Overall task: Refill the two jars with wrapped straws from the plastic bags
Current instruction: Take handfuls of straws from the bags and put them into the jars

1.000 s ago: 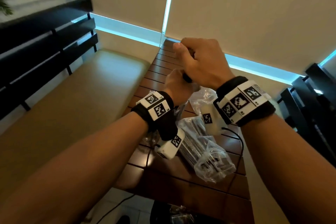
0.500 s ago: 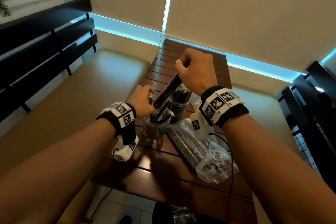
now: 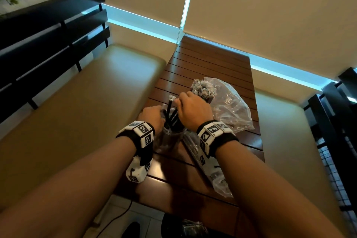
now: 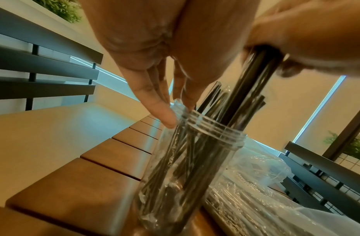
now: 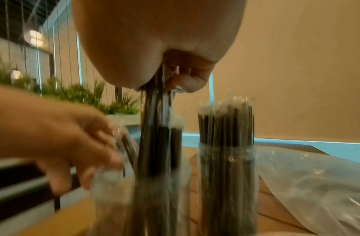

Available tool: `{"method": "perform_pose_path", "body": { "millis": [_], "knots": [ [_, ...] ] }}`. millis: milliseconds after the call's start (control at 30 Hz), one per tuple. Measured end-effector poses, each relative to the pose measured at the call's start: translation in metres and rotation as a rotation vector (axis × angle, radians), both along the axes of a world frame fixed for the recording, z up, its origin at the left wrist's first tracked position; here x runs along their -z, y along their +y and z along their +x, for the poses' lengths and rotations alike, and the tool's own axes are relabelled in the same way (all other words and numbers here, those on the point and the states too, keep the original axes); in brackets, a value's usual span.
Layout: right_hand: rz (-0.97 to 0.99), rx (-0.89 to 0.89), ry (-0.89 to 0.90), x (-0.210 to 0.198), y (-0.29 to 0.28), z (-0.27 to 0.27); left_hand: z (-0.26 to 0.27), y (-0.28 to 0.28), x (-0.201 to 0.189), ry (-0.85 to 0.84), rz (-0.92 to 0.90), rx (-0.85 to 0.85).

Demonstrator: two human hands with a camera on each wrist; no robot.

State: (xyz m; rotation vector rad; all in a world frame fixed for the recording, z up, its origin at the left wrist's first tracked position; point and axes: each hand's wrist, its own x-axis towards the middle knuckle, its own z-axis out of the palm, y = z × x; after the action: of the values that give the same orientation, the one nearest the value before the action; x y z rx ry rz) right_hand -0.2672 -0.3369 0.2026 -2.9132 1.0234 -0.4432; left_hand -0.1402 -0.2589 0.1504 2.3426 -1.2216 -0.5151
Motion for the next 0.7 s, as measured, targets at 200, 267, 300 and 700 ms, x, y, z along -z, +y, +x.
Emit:
{"method": "perform_pose_path", "body": {
  "millis": [200, 267, 300, 700],
  "knots": [
    [-0.002, 0.029, -0.022, 0.033, 0.007, -0.007, -0.001, 0.004, 0.002, 0.218, -0.046, -0.108],
    [0.033, -0.026, -0.009, 0.035, 0.008, -0.001, 0.001, 0.004, 0.006, 0.284, -0.067, -0.130],
    [0.053, -0.053, 0.026, 0.037, 0.008, 0.002, 0.002, 0.004, 0.008, 0.303, -0.071, -0.139],
    [0.054, -0.025, -0.208, 0.017, 0.002, -0.022, -0.025, 0.011, -0.022, -0.072, -0.265, -0.128]
  ]
}}
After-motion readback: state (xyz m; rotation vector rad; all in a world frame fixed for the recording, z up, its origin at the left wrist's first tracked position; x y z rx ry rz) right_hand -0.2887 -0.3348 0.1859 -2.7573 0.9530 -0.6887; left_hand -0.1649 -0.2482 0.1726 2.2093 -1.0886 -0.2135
